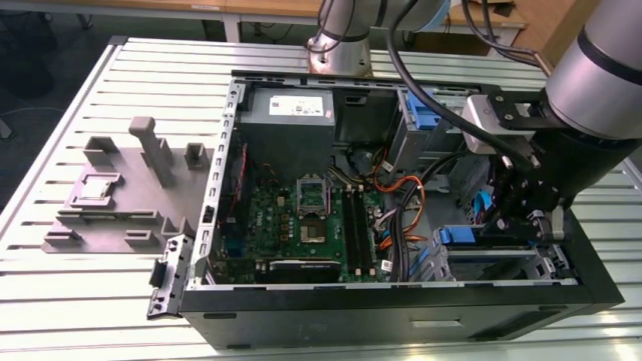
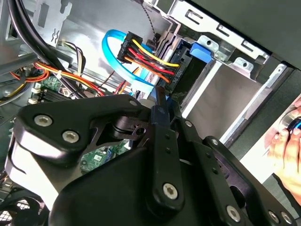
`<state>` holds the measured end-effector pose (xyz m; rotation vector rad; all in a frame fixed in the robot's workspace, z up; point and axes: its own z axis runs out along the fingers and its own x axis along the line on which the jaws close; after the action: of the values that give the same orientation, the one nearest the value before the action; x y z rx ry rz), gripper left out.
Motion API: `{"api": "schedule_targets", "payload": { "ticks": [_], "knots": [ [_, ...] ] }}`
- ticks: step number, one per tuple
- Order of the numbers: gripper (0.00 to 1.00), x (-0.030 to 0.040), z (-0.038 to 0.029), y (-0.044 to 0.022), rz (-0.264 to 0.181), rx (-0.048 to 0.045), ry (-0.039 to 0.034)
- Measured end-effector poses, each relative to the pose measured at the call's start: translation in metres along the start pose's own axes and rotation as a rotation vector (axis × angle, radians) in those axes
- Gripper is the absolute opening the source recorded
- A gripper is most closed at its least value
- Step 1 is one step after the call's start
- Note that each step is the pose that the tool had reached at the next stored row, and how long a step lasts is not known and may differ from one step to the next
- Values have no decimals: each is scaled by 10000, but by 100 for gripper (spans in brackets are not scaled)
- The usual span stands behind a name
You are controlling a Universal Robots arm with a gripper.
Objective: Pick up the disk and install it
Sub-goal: 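Insert the second disk wire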
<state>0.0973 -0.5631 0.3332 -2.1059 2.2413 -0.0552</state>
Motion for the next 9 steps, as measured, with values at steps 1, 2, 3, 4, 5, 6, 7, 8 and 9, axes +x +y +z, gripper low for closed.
{"api": "schedule_targets", "payload": {
  "ticks": [1, 2, 3, 4, 5, 6, 7, 8, 9],
  "knots": [
    [16, 3, 4, 0, 0, 0, -1],
    [16, 6, 9, 0, 0, 0, -5],
    [16, 9, 14, 0, 1, 0, -8],
    [16, 11, 18, 0, 1, 0, -10],
    [16, 14, 24, 0, 1, -1, -12],
    [16, 16, 31, 0, 1, -1, -16],
    [16, 19, 37, 0, 2, -2, -19],
    [16, 21, 43, 1, 2, -2, -22],
    [16, 22, 45, 0, 2, -2, -23]
  ]
}}
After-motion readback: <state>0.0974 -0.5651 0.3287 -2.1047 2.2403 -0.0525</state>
